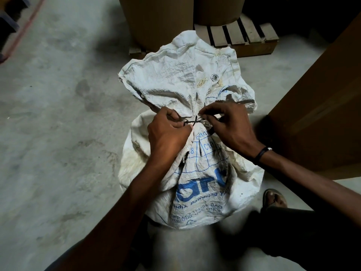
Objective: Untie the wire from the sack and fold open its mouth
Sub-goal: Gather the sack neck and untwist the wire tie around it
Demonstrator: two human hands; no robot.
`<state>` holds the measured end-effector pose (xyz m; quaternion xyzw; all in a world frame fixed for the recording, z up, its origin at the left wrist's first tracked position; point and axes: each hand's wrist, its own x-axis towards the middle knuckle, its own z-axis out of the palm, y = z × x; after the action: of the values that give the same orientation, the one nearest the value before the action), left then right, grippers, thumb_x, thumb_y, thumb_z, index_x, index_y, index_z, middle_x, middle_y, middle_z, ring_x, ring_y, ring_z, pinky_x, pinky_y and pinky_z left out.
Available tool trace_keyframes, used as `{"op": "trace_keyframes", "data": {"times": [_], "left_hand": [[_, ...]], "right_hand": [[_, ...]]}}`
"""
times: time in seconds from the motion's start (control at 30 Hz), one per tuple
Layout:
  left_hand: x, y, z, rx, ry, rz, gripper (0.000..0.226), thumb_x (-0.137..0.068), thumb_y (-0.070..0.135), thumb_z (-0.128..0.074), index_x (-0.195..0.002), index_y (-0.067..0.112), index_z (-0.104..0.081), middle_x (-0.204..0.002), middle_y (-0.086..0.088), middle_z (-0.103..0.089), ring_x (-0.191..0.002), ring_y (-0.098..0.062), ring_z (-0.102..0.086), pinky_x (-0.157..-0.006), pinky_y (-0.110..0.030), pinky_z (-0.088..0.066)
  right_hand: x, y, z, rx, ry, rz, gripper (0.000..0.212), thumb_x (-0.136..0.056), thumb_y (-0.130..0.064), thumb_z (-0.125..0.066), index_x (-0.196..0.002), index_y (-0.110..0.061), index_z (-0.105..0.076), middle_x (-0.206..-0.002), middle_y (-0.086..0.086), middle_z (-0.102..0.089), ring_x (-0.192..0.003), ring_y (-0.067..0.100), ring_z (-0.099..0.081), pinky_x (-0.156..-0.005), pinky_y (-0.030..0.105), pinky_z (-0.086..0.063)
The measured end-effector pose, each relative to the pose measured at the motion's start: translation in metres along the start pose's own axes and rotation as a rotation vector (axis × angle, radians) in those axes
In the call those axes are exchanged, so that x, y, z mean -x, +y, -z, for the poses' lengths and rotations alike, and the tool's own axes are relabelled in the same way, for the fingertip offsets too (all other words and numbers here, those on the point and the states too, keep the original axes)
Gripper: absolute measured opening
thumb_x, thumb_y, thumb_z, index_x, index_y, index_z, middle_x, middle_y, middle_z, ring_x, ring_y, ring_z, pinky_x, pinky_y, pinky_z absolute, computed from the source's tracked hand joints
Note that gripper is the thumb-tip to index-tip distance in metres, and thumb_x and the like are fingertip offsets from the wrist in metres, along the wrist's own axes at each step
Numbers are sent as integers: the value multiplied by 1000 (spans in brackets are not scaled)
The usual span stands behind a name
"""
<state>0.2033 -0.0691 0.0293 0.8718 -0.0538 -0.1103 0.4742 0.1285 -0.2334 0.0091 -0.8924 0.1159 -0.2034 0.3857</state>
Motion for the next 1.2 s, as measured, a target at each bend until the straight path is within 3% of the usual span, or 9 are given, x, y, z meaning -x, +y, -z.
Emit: {"op": "trace_keyframes", "data": {"times": [0.1, 0.23, 0.4, 0.6, 0.73, 0.83, 0.9, 1.07, 1.2], "left_hand": [[-7, -1, 4, 110, -99, 140, 24, -62, 19, -79, -81, 22, -64, -74, 1, -76, -68, -20, -71, -65, -33, -56], [-13, 0, 11, 95, -236, 164, 14, -65, 31, -69, -72, 19, -68, -59, 6, -68, -60, -17, -61, -65, -33, -47], [-19, -4, 21, -39, -284, 7, 20, -90, 25, -58, -74, 21, -70, -60, 9, -60, -60, -15, -55, -69, -36, -48], [-18, -10, 20, -117, -236, -135, 16, -96, 25, -62, -89, 20, -75, -76, 5, -72, -75, -20, -70, -79, -42, -58], [-19, -12, 14, -141, -120, -220, 13, -93, 27, -70, -95, 22, -82, -97, 3, -78, -95, -12, -71, -81, -21, -50], [-22, -15, 6, -162, -89, -282, 11, -91, 26, -72, -96, 23, -82, -105, -1, -74, -89, 0, -65, -72, 2, -36], [-21, -15, 4, -118, -91, -286, 10, -91, 23, -74, -95, 19, -82, -105, -4, -73, -84, 6, -61, -71, 5, -34], [-16, -10, 4, 72, -126, -201, 8, -91, 18, -74, -86, 20, -80, -88, 3, -76, -84, -12, -69, -72, -20, -46], [-16, -11, 7, 201, -183, -148, 10, -92, 15, -74, -84, 17, -80, -81, 2, -76, -70, -7, -64, -68, -26, -48]], "right_hand": [[0, 0, 0, 3, 5, -4, 12, -93, -19, -69, -97, -19, -80, -93, -8, -79, -67, -17, -66, -67, 24, -56], [1, -1, 0, 7, 0, -11, 11, -94, -16, -70, -97, -20, -80, -94, -8, -79, -67, -13, -68, -65, 23, -57], [0, 2, 0, 44, 11, -4, 12, -95, -19, -68, -100, -22, -79, -96, -9, -80, -64, -5, -70, -69, 33, -62], [0, 0, 4, 87, 23, -56, 14, -93, -18, -69, -98, -23, -81, -92, -10, -80, -62, -5, -69, -73, 34, -62], [1, -8, 7, 235, 50, -79, 13, -87, -34, -69, -95, -31, -78, -79, -18, -76, -64, -3, -69, -69, 30, -59], [3, -15, 7, 313, 32, 21, 15, -87, -44, -70, -93, -32, -78, -77, -13, -71, -67, 2, -66, -65, 31, -56], [2, -17, 6, 312, -34, 85, 18, -88, -46, -71, -95, -32, -79, -86, -11, -69, -72, 6, -64, -65, 33, -53], [2, -13, 5, 296, -89, 142, 19, -92, -47, -70, -100, -33, -80, -98, -10, -69, -81, 11, -66, -67, 36, -53], [1, -15, 8, 325, -120, 142, 20, -92, -49, -68, -103, -38, -80, -99, -12, -69, -84, 12, -65, -67, 37, -52]]}}
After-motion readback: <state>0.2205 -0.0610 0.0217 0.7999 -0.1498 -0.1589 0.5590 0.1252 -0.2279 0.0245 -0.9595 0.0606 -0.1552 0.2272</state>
